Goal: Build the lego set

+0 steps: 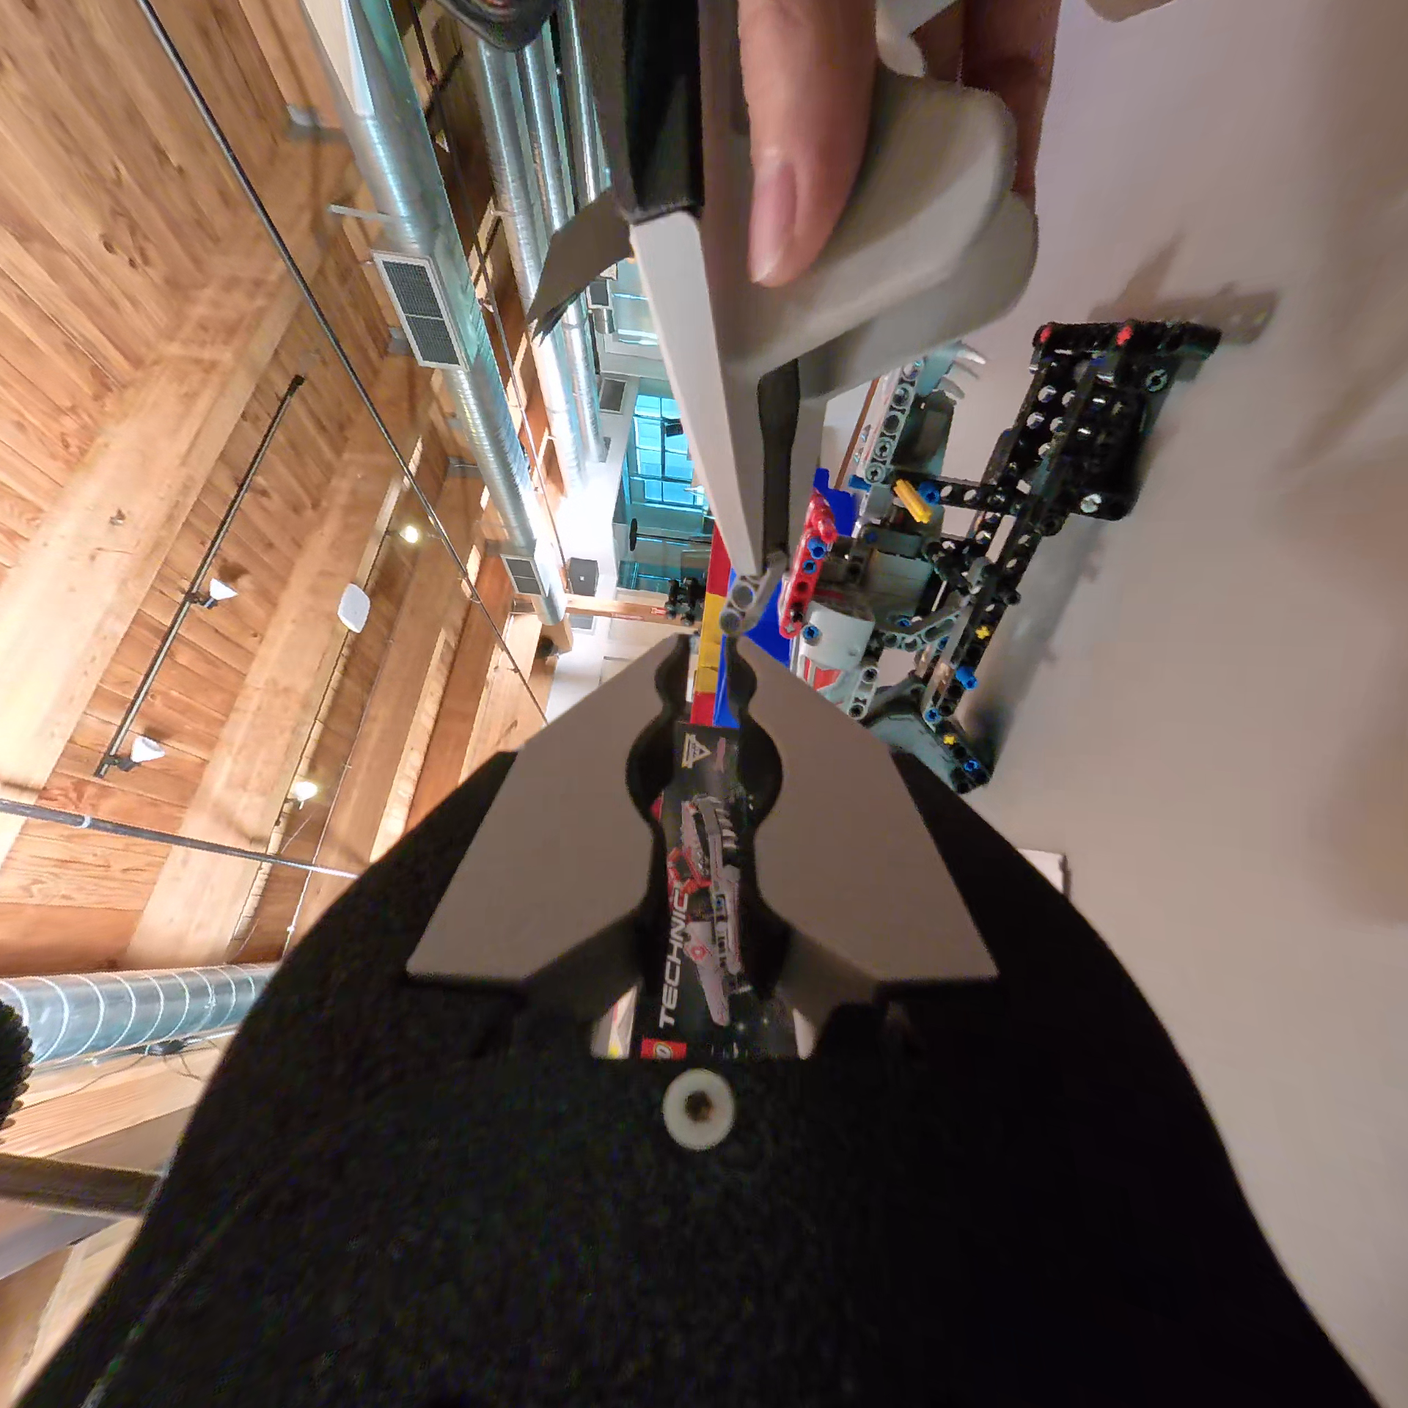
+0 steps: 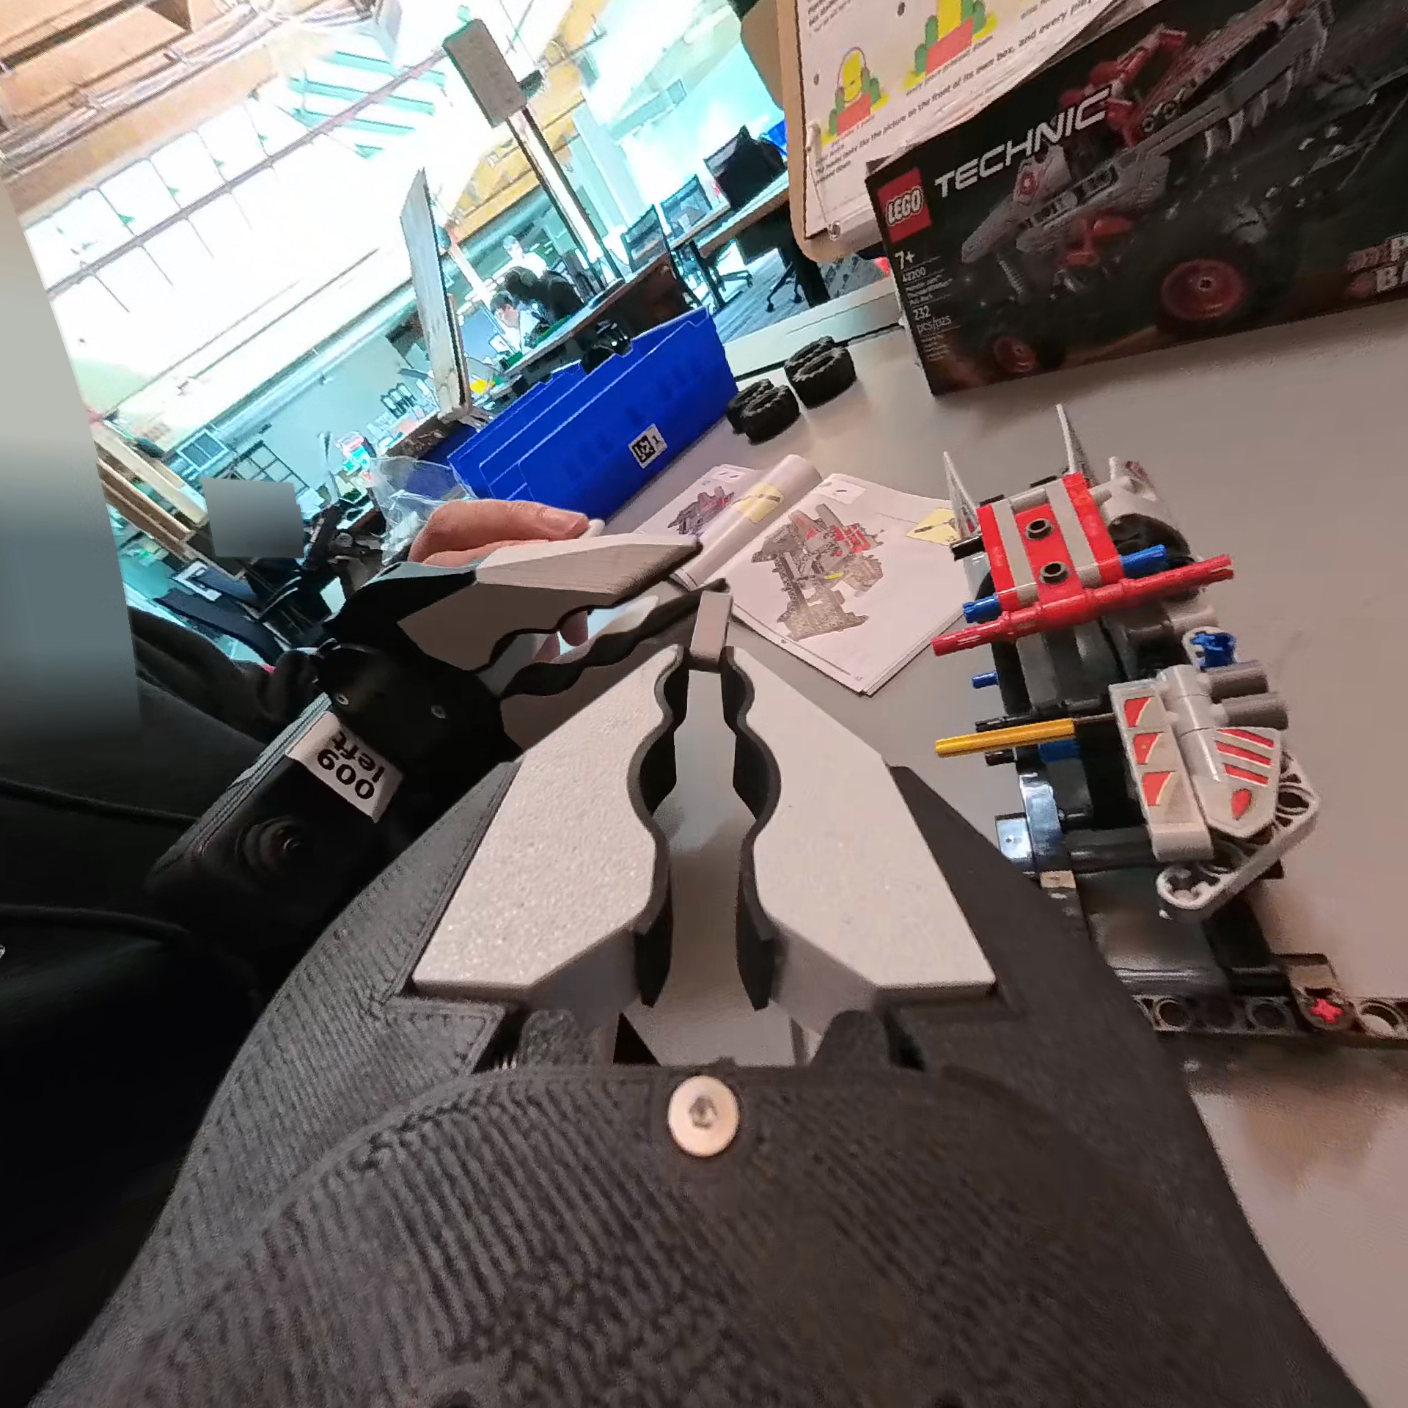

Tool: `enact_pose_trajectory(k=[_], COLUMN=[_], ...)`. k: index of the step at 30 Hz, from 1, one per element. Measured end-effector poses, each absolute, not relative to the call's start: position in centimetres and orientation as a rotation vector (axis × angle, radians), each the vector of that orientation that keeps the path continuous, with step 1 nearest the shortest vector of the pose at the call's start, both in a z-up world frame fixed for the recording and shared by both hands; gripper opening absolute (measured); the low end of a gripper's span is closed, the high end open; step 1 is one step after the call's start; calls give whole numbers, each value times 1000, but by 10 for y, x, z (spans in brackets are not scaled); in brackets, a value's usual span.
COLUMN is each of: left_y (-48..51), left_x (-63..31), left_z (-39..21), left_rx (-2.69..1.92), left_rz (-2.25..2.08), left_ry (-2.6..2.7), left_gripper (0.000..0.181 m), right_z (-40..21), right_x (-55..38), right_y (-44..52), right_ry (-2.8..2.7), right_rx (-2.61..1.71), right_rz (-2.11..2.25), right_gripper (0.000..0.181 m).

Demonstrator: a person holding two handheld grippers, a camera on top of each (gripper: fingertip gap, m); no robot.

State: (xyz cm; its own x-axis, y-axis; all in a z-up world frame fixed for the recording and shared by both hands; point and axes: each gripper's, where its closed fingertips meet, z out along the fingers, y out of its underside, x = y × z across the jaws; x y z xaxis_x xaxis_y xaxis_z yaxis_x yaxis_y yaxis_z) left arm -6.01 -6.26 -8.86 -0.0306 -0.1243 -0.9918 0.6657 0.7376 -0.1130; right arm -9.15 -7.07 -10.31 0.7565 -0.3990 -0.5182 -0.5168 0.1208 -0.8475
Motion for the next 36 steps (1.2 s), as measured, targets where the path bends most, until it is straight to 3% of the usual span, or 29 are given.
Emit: enact_pose_trajectory(k=[29, 36], left_y=[-79, -82], left_x=[-73, -75], left_z=[-99, -109], left_rx=[645, 683], left_rz=[-673, -694], left_ry=[1453, 1549], left_gripper=[15, 5], right_z=[-102, -112], right_x=[-89, -87], right_y=[-75, -75], right_ry=[787, 769], right_rx=[-1491, -1642], right_rz=[73, -83], right_gripper=[7, 7])
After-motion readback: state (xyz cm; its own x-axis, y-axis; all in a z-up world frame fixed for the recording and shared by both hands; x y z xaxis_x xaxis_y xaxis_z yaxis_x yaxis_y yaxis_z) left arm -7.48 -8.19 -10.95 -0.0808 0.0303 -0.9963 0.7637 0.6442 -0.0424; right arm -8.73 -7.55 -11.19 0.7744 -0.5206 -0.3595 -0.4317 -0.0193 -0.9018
